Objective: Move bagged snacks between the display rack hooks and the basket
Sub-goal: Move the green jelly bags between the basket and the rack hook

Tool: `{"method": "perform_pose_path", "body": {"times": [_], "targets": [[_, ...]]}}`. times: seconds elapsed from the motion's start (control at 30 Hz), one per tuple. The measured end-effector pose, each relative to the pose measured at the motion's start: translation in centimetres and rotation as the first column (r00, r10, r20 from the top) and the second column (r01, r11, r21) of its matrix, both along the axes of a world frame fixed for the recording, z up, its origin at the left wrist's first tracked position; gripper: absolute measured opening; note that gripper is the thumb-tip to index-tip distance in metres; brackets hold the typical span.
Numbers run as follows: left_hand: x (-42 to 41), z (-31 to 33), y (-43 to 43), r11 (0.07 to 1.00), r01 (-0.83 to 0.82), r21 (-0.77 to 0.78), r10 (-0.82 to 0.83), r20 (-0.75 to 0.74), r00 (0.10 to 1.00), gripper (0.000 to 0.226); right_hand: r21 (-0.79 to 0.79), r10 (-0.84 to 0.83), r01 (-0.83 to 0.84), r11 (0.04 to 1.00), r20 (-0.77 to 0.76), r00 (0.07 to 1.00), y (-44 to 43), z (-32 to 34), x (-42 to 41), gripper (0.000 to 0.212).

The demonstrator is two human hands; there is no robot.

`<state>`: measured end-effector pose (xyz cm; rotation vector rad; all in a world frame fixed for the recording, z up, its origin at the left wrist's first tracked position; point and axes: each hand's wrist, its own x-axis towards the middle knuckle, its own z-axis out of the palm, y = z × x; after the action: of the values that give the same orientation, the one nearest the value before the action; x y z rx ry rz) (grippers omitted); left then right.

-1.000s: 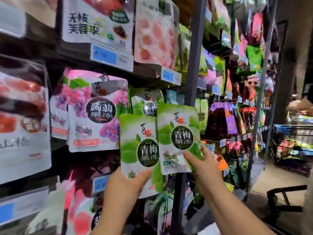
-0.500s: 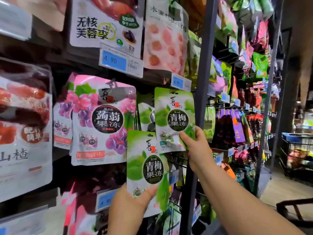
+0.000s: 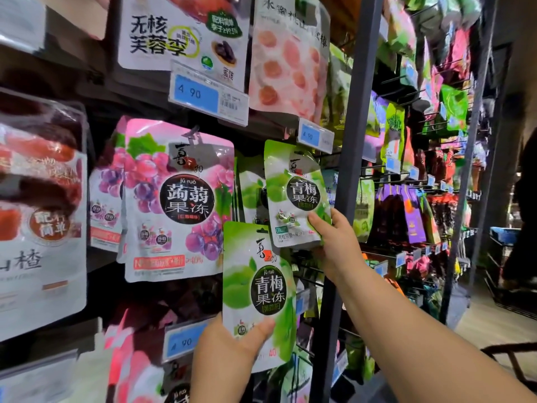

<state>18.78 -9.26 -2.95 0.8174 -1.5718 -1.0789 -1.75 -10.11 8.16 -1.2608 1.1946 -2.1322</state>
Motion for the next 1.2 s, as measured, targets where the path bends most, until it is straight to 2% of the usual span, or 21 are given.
{"method": "perform_pose_path", "body": {"times": [0.2, 0.37, 0.63, 0.77, 0.9, 1.0, 1.2], "targets": [[0.3, -0.3, -0.2, 1.0, 0.002, 0.005, -0.002, 0.004, 1.0, 0.024, -0.003, 0.027, -0.027, 1.0, 0.02, 0.999, 0.1, 0.0, -0.1, 0.013], [0.2, -0.5, -0.5, 1.0, 0.003, 0.001, -0.003, 0.0, 1.0, 0.026, 0.0, 0.046, -0.046, 0.999, 0.041, 0.998, -0.1, 0.0, -0.2, 0.012], [0.3, -0.8, -0.6, 1.0, 0.008, -0.003, -0.008, 0.0, 1.0, 0.026, 0.127, -0.033, 0.032, 0.991, 0.002, 0.999, -2.5, 1.0, -0.3, 0.026], [0.8, -1.5, -0.4, 1.0, 0.014, -0.014, -0.014, 0.018, 1.0, 0.03, 0.198, -0.139, 0.155, 0.968, -0.095, 0.986, -2.6, 0.3, -0.2, 0.049], [1.5, -1.6, 0.0, 1.0, 0.01, -0.022, -0.009, 0.054, 0.999, 0.03, 0.221, -0.273, 0.338, 0.915, -0.278, 0.921, -1.3, 0.1, 0.2, 0.065], [1.8, -1.5, 0.8, 0.999, 0.001, -0.035, 0.002, 0.065, 0.998, 0.026, 0.206, -0.288, 0.379, 0.902, -0.367, 0.885, 0.0, -0.3, 0.4, 0.067], [2.0, -1.9, 3.0, 0.998, 0.022, -0.061, -0.017, 0.075, 0.997, 0.022, 0.241, -0.215, 0.32, 0.916, -0.376, 0.901, 2.6, -2.4, 1.2, 0.059]]}}
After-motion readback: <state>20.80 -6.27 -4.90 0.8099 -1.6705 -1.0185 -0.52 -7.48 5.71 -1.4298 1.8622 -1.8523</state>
